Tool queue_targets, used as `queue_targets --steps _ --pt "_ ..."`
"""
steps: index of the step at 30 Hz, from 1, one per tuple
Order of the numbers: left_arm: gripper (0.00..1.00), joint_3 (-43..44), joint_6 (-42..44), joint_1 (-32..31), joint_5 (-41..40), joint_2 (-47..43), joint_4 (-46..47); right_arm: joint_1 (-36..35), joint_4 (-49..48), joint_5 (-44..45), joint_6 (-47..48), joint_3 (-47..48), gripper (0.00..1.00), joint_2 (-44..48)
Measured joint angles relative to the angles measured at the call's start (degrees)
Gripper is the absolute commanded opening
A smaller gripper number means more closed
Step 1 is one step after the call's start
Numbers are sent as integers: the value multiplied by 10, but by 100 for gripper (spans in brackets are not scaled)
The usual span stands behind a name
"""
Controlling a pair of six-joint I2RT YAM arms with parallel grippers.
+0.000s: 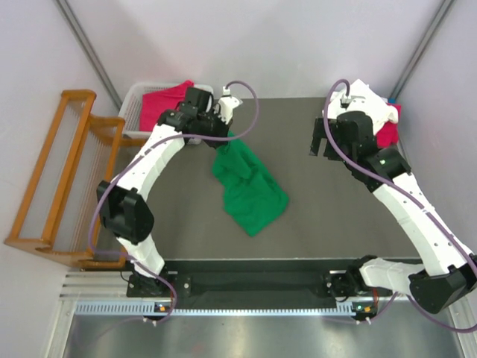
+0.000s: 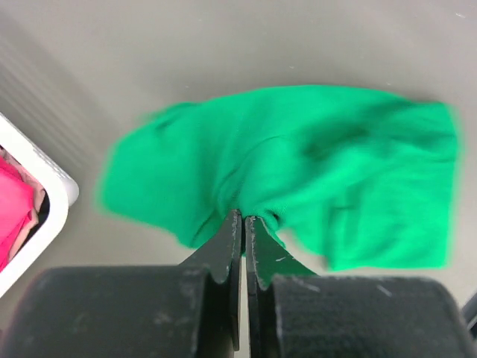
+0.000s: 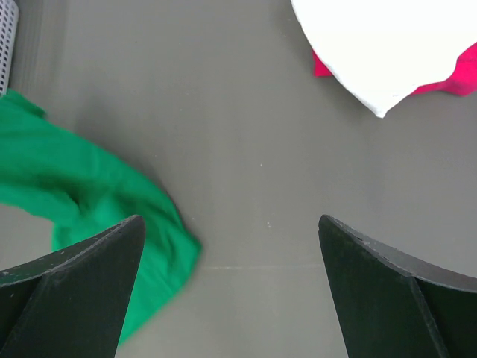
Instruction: Fold and stack the t-shirts
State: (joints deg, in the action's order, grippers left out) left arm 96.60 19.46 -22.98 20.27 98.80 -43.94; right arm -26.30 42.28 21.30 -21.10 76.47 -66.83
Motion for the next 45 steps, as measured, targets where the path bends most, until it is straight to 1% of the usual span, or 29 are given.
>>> queue_targets --steps 2,3,5,6,8,14,18,20,22,24,26,30,32,34,36,39,42,45 --pt "8 15 -1 7 6 24 -6 0 -3 0 0 0 100 0" --pt "20 17 -1 8 10 35 -9 0 -7 0 0 0 100 0" --pt "30 15 -4 6 21 55 -27 2 -10 0 1 -3 100 1" --pt "37 11 -4 4 27 59 -35 3 -12 0 1 -6 100 2" --pt "41 -4 -5 3 38 57 -48 6 -16 -1 3 -15 100 4" --pt "37 -49 -3 1 50 5 -57 13 -25 -12 5 -30 100 5" --pt "36 -61 -8 1 56 -38 -52 14 -35 -23 4 -30 100 5" --pt "37 -61 -22 5 57 -52 -47 14 -48 -42 3 -39 100 6" --pt "37 -68 -43 17 61 -66 -34 14 -55 -79 5 -52 100 2" --pt "35 -86 -67 47 53 -82 -15 8 -48 -111 11 -54 100 -24" --pt "34 -100 -87 91 37 -88 0 -12 -47 -127 23 -54 100 -68" --pt "28 -109 -128 223 32 -70 21 -108 -37 -131 54 -53 100 -170" --pt "28 -110 -137 282 29 -54 21 -152 -23 -136 71 -33 100 -212" --pt "27 -123 -138 315 22 -47 24 -184 -12 -140 87 9 100 -255" --pt "27 -151 -137 321 19 -51 24 -213 -3 -142 104 73 100 -300" --pt "27 -194 -134 311 20 -61 23 -250 -2 -140 127 165 100 -362" --pt "27 -217 -131 304 22 -75 23 -281 0 -139 143 215 100 -402" --pt "27 -231 -131 304 24 -96 25 -298 0 -140 155 227 100 -426"
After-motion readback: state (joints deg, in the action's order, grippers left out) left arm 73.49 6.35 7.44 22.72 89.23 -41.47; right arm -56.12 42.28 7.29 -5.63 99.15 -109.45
